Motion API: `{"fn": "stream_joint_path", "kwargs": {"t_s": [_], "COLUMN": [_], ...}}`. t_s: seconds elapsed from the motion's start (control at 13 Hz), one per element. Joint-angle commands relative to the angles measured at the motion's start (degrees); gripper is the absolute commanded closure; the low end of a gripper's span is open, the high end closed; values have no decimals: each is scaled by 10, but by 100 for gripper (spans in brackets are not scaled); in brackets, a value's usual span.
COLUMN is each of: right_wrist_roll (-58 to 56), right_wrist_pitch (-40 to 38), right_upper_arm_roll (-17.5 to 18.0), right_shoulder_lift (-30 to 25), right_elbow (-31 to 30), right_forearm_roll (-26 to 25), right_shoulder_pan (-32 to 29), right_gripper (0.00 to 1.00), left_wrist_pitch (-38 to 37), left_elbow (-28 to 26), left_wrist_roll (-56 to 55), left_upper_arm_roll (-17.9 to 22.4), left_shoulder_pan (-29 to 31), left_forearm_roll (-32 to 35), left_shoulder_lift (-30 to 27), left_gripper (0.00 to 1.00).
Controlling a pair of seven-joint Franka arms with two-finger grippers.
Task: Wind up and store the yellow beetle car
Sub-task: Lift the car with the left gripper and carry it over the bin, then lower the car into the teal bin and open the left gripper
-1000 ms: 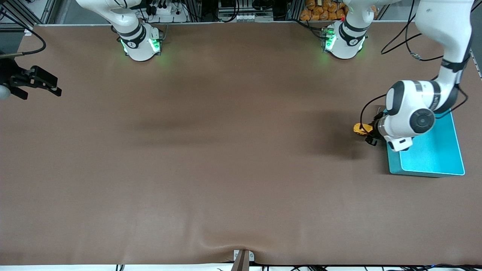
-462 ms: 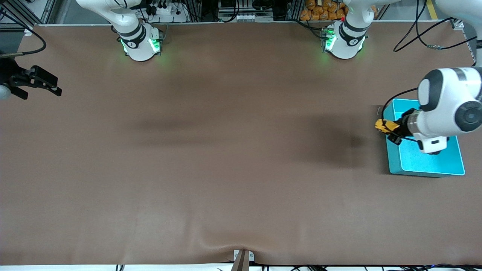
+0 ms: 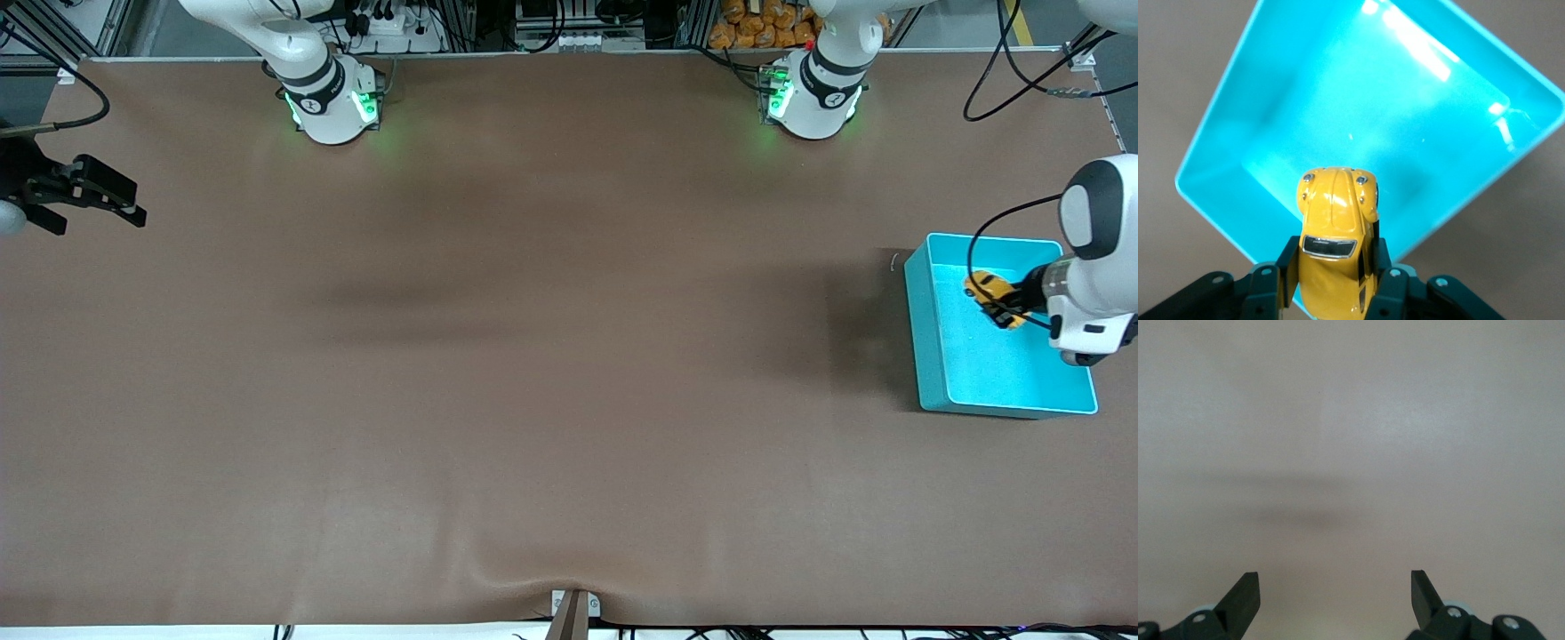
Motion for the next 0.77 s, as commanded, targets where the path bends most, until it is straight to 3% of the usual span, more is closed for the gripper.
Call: {"fn": "stream_joint_path", "kwargs": {"t_s": [0.0,0.31,0.69], "right_wrist_roll": [13,13,13], "right_wrist_pitch": [-6,-7,-7], "right_upper_arm_roll": [-4,-4,-5], "right_shoulder_lift": [-9,-10,-10], "right_elbow": [-1,-1,-1], "right_forearm_roll": [-8,-7,-8], "right_shoulder_pan": [10,10,10], "right_gripper": [0,0,0], "left_wrist_pitch": [55,115,143], "left_elbow": [-1,-15,-23], "left_wrist_roll": [75,186,223], "left_upper_arm_roll": [-6,-6,-6], "left_shoulder_pan": [34,54,60], "left_forearm_roll": [16,23,59], "left_shoulder_lift": [27,61,104], "left_gripper": [100,100,100]}}
